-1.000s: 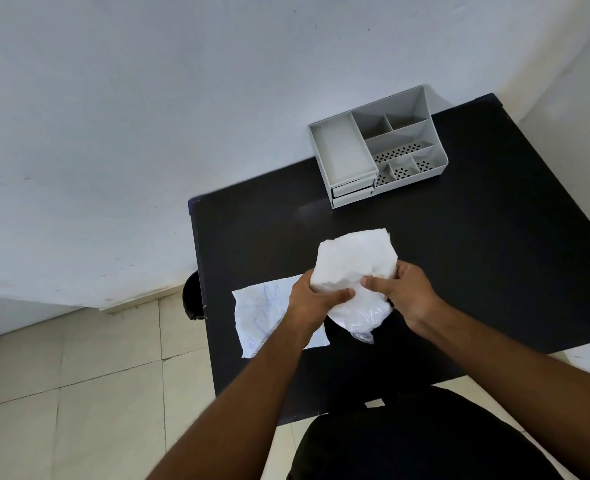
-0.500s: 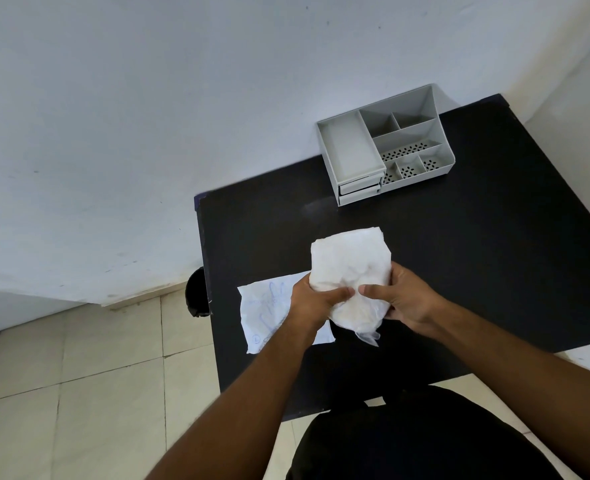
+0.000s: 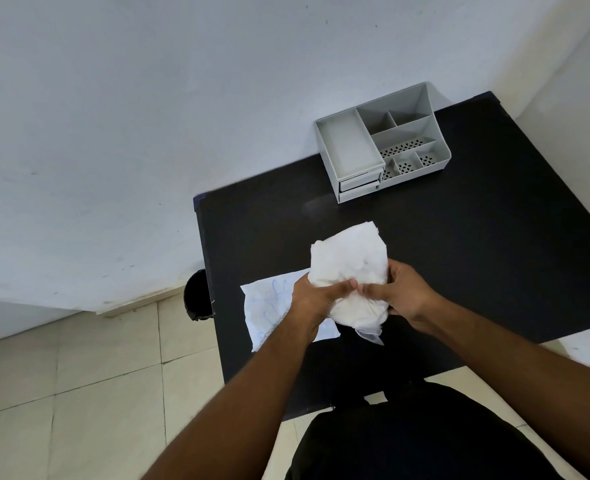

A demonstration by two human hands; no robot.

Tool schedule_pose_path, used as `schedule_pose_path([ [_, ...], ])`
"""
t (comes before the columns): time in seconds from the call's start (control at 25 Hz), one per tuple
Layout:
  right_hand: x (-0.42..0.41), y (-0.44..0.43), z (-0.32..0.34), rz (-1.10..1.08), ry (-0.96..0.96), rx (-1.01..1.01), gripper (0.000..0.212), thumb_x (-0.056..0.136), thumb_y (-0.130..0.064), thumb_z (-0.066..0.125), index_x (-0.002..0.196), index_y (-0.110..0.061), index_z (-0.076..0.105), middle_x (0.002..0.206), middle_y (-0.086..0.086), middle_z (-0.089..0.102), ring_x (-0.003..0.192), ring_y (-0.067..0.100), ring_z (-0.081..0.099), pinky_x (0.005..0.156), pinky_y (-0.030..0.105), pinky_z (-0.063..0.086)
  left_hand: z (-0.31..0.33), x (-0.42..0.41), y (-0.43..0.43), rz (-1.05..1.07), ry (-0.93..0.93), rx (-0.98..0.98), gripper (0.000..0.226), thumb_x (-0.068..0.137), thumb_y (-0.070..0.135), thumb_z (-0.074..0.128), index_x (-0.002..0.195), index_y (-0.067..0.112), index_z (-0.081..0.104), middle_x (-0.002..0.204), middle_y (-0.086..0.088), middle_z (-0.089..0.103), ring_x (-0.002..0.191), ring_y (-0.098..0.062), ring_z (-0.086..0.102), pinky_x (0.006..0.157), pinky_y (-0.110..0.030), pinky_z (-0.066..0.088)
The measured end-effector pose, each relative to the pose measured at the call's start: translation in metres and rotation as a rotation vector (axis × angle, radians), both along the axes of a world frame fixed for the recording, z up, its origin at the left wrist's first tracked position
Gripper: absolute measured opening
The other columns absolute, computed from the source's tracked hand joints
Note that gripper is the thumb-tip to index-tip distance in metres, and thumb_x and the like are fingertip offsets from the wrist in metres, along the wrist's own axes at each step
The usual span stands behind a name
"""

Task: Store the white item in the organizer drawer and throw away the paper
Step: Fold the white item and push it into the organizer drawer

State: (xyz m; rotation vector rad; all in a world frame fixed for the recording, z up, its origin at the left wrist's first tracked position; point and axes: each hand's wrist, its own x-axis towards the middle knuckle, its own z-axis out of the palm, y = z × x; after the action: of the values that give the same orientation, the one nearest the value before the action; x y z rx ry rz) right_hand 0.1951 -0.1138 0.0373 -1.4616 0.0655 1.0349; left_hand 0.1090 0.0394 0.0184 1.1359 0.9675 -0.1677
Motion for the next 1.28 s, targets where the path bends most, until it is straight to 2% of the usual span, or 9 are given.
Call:
schedule_pose_path([
  [0.12,-0.003,0.000,0.006,0.012,0.016,0.019,0.029,0.082,-0.010,0.077,0.108,-0.022,0.068,0.103,0.000,0.078,0.089,0.019,0.076,0.066,0.033,0.061,0.005,-0.001,0.001,0.033,-0.034,0.014,0.036,0.068,0.008,0.091,0.099,0.014,0.073,0.090,-0.002,0.080,0.088,-0.024,0.076,0.075,-0.037,0.063],
  [0.2,-0.006,-0.001,0.004,0.015,0.061,0.015,0.033,0.084,-0.013,0.077,0.113,-0.023,0.066,0.105,-0.001,0.078,0.093,0.022,0.076,0.068,0.039,0.062,0.008,-0.004,0.003,0.049,-0.043,-0.025,0.038,0.071,0.005,0.089,0.105,0.009,0.073,0.096,-0.006,0.080,0.093,-0.028,0.076,0.079,-0.041,0.063],
  [0.32,-0.014,0.000,-0.002,-0.046,0.122,-0.016,0.035,0.087,-0.008,0.074,0.119,-0.017,0.064,0.109,0.007,0.076,0.094,0.028,0.075,0.068,0.042,0.062,0.007,-0.007,0.005,0.050,-0.045,-0.049,0.038,0.073,0.003,0.087,0.107,0.007,0.072,0.100,-0.009,0.079,0.097,-0.031,0.074,0.085,-0.049,0.061],
  [0.52,-0.028,0.004,-0.004,-0.104,0.092,-0.039,0.036,0.086,-0.006,0.074,0.119,-0.014,0.064,0.107,0.010,0.076,0.090,0.028,0.076,0.065,0.041,0.061,0.004,-0.014,0.009,0.020,-0.059,-0.041,0.028,0.074,0.001,0.086,0.095,0.013,0.071,0.084,0.001,0.079,0.089,-0.026,0.075,0.074,-0.041,0.063],
  [0.64,-0.030,0.006,-0.004,-0.113,0.069,-0.060,0.035,0.085,-0.006,0.075,0.117,-0.015,0.064,0.108,0.009,0.076,0.092,0.029,0.076,0.072,0.047,0.062,0.005,-0.014,0.013,0.013,-0.061,-0.107,0.033,0.075,0.006,0.086,0.105,0.009,0.072,0.095,-0.006,0.080,0.093,-0.027,0.075,0.085,-0.050,0.061],
  [0.76,-0.025,0.006,0.000,-0.092,0.039,-0.070,0.030,0.085,-0.006,0.075,0.110,-0.019,0.065,0.106,0.008,0.076,0.091,0.028,0.075,0.071,0.046,0.063,0.003,-0.011,0.012,-0.008,-0.081,-0.165,0.048,0.073,0.006,0.088,0.116,0.003,0.069,0.110,-0.015,0.076,0.104,-0.035,0.073,0.091,-0.059,0.056],
  [1.0,-0.001,0.007,0.001,-0.033,0.059,-0.074,0.025,0.090,-0.014,0.072,0.113,-0.019,0.065,0.109,0.005,0.075,0.097,0.025,0.073,0.075,0.045,0.063,0.004,0.009,0.006,0.115,-0.048,-0.094,0.049,0.071,0.000,0.088,0.116,0.004,0.069,0.107,-0.013,0.078,0.099,-0.034,0.074,0.087,-0.056,0.059],
  [1.16,0.042,0.000,0.000,-0.001,0.107,-0.074,0.025,0.094,-0.025,0.066,0.118,-0.019,0.066,0.110,0.007,0.075,0.101,0.026,0.072,0.076,0.041,0.061,0.006,0.031,-0.002,0.224,-0.001,-0.051,0.041,0.073,0.000,0.086,0.111,0.005,0.070,0.105,-0.012,0.078,0.098,-0.033,0.074,0.088,-0.055,0.059],
  [1.28,0.084,-0.004,0.001,0.019,0.132,-0.108,0.021,0.096,-0.031,0.062,0.115,-0.024,0.065,0.109,0.005,0.075,0.100,0.025,0.072,0.083,0.039,0.057,0.005,0.046,-0.006,0.270,0.037,0.014,0.042,0.073,0.005,0.088,0.111,0.005,0.071,0.108,-0.014,0.077,0.099,-0.031,0.075,0.089,-0.053,0.059],
])
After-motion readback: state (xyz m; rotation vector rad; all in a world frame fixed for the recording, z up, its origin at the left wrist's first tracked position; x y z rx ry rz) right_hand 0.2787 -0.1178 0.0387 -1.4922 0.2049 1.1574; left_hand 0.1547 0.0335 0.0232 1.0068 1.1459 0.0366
